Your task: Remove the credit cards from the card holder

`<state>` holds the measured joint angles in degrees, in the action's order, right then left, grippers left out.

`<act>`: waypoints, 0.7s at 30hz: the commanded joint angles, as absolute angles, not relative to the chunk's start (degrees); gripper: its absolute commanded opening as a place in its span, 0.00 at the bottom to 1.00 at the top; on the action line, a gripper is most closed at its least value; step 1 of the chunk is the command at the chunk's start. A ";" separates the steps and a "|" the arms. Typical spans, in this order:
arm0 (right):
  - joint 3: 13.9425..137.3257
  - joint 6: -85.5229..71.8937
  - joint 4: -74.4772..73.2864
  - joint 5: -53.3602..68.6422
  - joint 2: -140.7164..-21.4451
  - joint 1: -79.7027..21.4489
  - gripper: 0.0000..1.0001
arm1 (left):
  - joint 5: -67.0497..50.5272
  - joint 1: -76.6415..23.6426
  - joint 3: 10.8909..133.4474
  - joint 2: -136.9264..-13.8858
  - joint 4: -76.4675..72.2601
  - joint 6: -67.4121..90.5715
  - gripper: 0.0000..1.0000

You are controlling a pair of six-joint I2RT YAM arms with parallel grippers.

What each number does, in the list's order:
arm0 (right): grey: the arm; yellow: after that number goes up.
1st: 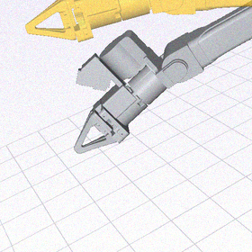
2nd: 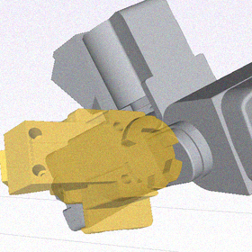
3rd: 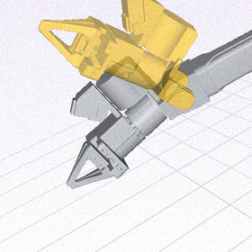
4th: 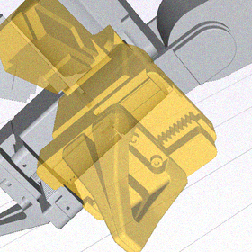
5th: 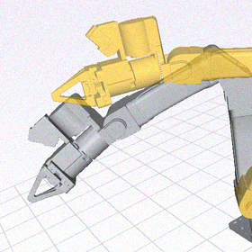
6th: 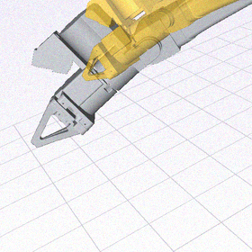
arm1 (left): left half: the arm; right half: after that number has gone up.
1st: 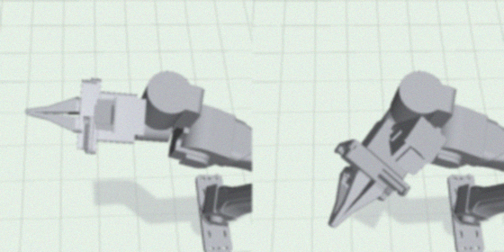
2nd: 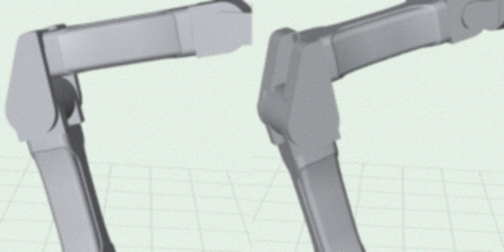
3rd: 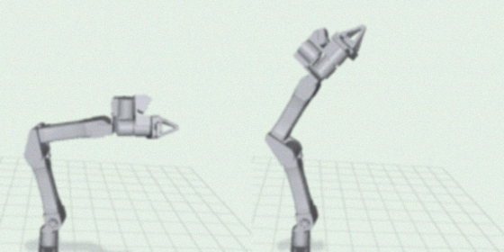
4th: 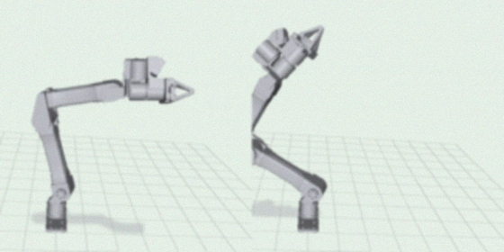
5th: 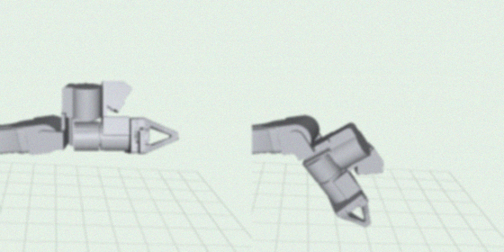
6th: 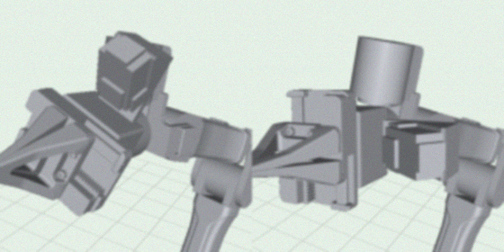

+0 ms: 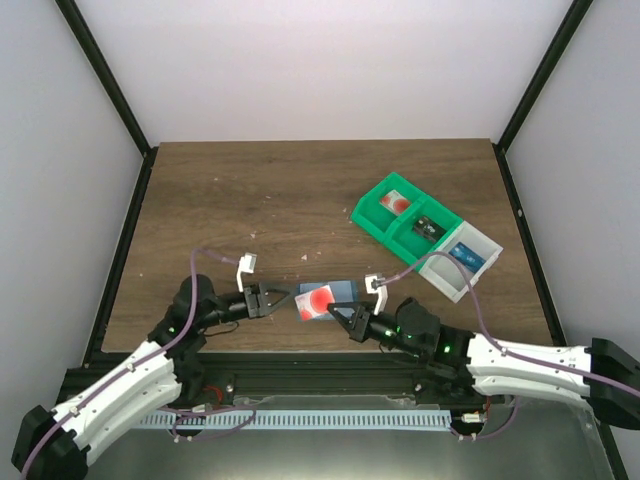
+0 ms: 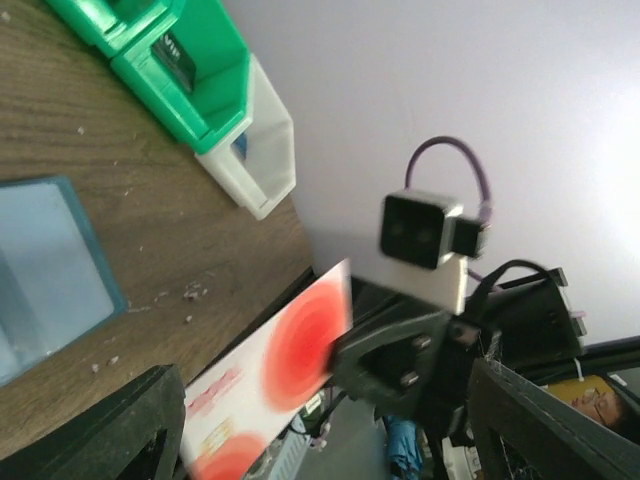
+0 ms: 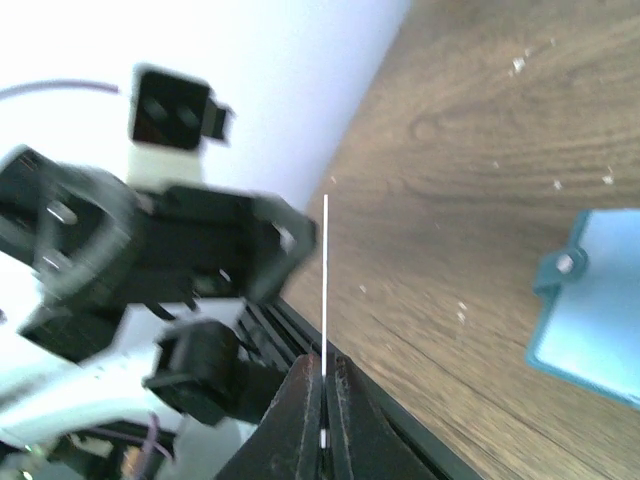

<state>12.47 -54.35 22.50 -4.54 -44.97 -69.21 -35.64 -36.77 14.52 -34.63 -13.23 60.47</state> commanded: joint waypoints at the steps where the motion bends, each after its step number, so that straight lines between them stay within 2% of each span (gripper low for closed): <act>1: 15.85 -59.98 26.82 -10.43 -41.83 -69.61 0.00 | -37.71 -36.68 11.50 -34.19 -17.77 63.03 0.80; 5: 15.21 -60.63 31.92 -11.64 -42.50 -69.61 0.00 | -38.19 -36.69 8.31 -34.63 -25.91 68.87 0.78; 8: 15.43 -60.76 34.82 -10.37 -44.28 -69.61 0.01 | -38.50 -36.70 6.60 -35.88 -32.96 73.11 0.66; 11: 15.50 -60.98 37.05 -8.15 -45.88 -69.59 0.00 | -39.31 -36.73 6.39 -37.61 -36.86 74.81 0.44; 12: 15.55 -61.07 37.39 -7.42 -46.24 -69.56 0.00 | -39.66 -36.74 6.56 -38.08 -37.21 74.88 0.33; 14: 15.63 -60.20 36.89 -5.74 -46.11 -69.61 0.01 | -39.93 -36.82 6.77 -38.40 -37.69 74.85 0.01; 18: 17.69 -55.19 26.63 -0.90 -40.84 -69.55 0.13 | -39.37 -36.76 5.43 -35.55 -39.93 76.18 0.00; 21: 19.39 -53.55 17.17 0.98 -35.98 -69.60 0.15 | -39.59 -36.77 5.60 -32.93 -38.09 74.78 0.00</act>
